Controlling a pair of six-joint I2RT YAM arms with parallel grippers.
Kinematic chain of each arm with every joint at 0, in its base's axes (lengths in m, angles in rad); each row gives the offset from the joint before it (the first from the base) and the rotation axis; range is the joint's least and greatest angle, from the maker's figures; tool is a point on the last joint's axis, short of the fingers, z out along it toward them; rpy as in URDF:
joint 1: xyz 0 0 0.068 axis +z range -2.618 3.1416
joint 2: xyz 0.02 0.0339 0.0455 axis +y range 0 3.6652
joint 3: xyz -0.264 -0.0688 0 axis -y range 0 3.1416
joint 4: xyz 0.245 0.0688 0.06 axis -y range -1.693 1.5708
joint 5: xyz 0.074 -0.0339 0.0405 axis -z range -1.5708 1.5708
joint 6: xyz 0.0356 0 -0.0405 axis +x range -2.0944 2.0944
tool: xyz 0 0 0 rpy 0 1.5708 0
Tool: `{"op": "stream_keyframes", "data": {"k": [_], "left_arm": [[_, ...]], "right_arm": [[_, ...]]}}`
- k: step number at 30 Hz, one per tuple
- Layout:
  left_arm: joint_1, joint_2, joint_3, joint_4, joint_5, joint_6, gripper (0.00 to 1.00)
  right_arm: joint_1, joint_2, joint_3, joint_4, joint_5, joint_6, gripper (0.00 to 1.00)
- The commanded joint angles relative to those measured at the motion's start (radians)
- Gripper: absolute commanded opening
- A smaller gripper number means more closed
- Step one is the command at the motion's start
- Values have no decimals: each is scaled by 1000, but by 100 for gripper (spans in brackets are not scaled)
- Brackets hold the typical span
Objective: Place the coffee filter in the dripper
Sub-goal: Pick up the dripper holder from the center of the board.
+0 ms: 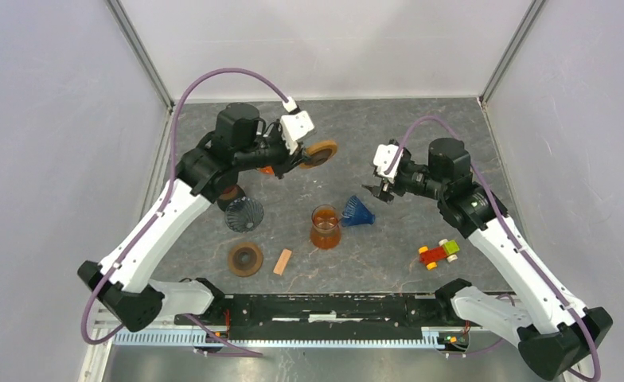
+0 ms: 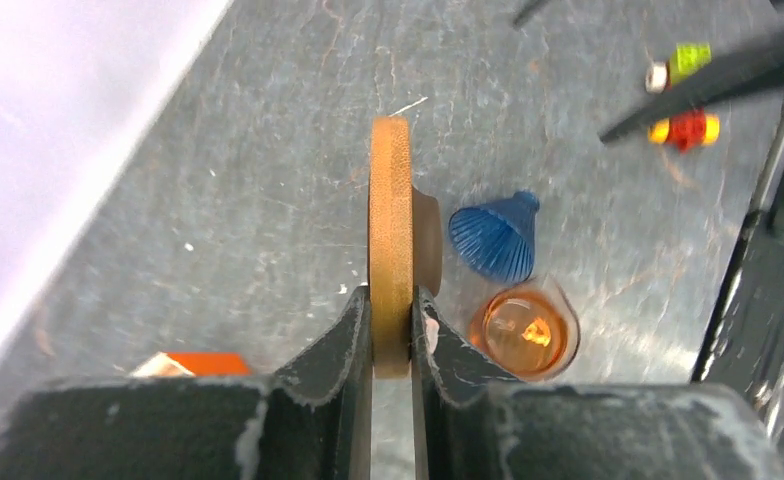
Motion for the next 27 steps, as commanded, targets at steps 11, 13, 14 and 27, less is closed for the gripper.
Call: {"op": "stream_keyframes", "data": {"k": [11,13,14,27], "left_arm": [[-70,-124,-13,-261,286,409,2],[-76,-120,-26,-250,296,406,2],[-81,-117,-31,-250,299,409,2],[-94,-110,-104,-126,255,337,2]], "right_arm": [[25,153,147,-106,-474,-80,73],[41,172,150,-108,-492,-76,72],[47,179,151,-108,-497,-75,72],[91,219,110,-26,-466,16,15]]}}
